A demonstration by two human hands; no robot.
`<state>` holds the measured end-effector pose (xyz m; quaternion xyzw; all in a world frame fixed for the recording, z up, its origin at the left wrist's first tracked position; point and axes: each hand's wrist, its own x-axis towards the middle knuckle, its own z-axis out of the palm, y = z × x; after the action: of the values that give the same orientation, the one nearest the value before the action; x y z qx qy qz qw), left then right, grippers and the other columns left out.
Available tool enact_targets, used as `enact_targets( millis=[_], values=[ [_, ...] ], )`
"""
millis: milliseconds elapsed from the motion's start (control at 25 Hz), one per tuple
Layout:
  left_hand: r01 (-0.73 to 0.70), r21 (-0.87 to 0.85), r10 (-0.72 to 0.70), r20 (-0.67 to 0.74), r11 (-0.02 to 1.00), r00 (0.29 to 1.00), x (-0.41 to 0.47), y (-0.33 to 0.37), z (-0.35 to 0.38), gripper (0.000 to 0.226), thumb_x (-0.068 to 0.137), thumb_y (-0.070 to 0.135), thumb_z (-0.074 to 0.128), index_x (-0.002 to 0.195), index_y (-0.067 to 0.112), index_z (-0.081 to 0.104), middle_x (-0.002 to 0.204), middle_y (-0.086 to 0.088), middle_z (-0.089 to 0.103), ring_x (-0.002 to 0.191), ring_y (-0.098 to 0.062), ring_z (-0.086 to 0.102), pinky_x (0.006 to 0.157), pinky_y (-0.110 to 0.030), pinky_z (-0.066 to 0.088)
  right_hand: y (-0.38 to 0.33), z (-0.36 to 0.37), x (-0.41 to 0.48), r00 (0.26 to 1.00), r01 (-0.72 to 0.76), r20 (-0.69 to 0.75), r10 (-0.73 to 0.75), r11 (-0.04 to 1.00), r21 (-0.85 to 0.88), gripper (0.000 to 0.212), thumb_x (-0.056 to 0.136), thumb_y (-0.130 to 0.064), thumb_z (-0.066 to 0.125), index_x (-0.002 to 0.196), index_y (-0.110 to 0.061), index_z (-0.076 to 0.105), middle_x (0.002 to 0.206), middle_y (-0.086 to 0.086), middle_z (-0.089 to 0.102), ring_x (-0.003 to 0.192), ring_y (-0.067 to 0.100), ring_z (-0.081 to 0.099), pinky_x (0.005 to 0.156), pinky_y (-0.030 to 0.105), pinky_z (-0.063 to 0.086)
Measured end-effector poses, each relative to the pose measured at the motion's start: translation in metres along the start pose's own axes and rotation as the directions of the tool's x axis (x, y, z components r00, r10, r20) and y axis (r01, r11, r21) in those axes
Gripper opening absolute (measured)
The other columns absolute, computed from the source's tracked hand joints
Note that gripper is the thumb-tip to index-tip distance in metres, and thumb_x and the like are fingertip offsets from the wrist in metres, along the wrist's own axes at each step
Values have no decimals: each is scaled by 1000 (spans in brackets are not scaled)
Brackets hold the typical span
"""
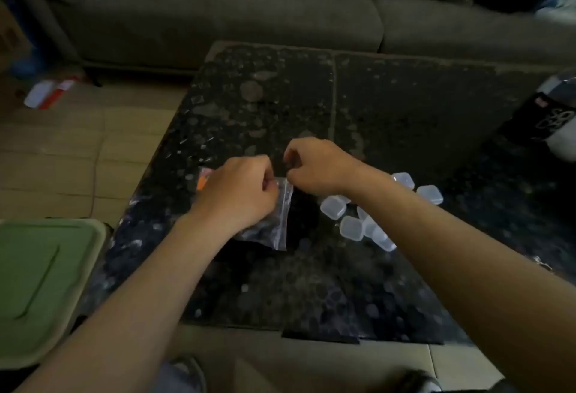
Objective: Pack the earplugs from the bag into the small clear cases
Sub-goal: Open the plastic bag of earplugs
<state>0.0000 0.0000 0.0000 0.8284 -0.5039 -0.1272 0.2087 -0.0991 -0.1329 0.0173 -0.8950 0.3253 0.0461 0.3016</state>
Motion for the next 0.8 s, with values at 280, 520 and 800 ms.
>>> enact_targets(
  millis=[280,520,800],
  values=[
    [148,126,-173,219,981,960,-10,11,22,20,97,36,60,81,24,59,83,0,61,73,-15,59,54,-29,36,4,35,-21,981,-185,-5,193,948,258,15,93,-7,58,104,-5,67,86,15,72,66,21,65,43,26,47],
    [39,117,-59,171,992,983,-15,8,32,17,91,44,67,99,30,62,87,6,63,82,-12,61,71,-34,53,10,45,-29,970,-204,-2,245,812,547,19,97,-9,57,114,-16,58,96,18,70,72,23,62,51,29,48],
    [98,65,-105,113,993,988,-15,-1,35,25,98,29,60,74,27,52,77,1,61,70,-12,60,56,-30,41,10,47,-27,984,-137,-17,179,807,574,20,95,-8,57,113,-19,59,95,13,70,67,17,63,45,27,45]
  ],
)
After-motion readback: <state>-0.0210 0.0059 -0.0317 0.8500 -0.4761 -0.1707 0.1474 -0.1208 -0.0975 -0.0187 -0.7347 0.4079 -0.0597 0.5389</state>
